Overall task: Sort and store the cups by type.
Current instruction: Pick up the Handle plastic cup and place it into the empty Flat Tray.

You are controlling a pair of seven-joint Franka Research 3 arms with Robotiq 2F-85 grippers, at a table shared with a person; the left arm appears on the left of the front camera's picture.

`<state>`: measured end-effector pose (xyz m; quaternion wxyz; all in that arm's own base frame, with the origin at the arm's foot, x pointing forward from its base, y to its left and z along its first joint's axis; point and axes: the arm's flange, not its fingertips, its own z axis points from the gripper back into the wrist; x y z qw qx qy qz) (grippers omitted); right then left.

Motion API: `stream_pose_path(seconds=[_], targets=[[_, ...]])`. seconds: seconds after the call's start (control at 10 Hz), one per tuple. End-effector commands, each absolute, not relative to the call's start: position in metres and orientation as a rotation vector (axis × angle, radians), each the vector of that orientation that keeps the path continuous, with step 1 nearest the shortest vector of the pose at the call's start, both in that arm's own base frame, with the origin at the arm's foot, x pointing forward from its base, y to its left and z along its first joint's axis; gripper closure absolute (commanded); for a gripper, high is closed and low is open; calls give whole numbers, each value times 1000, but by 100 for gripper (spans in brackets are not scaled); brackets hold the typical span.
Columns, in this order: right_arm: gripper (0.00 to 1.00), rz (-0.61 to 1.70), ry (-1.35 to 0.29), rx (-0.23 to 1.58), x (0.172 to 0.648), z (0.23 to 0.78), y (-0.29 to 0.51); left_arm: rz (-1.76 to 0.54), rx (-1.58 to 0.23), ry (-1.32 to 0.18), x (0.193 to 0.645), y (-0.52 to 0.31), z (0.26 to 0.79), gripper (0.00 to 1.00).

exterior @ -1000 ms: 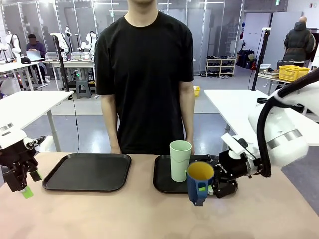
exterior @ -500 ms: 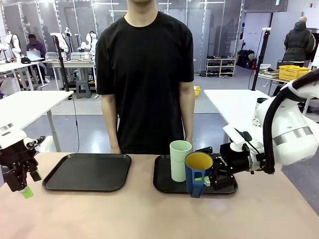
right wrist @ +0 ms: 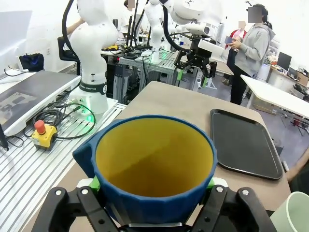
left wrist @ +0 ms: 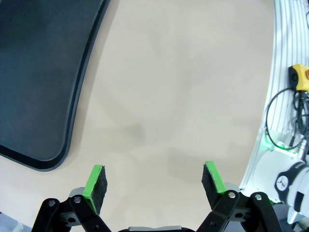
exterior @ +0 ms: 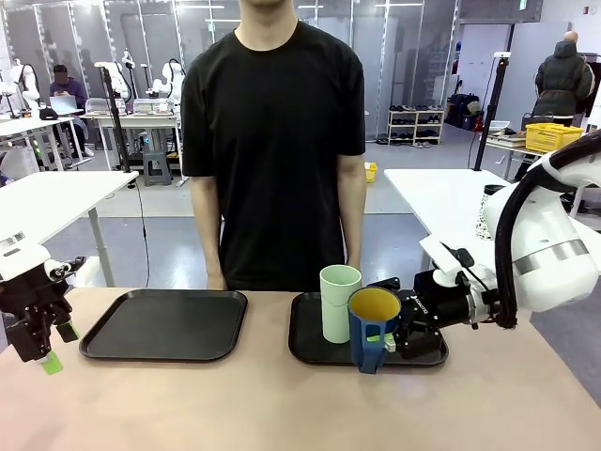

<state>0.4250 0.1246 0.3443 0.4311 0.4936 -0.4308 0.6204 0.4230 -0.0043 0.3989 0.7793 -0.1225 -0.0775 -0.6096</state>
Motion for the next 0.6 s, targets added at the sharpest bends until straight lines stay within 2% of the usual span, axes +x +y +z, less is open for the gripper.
stream_pose_path(seconds=[0.0,0.5], targets=[[21,1549,-1071,1267,435,334,160,-1322,-266,-174,423,-3,399,0],[21,1482,-1074,1283,469,317,271,-1322,-266,-174,423,-3,399,0]])
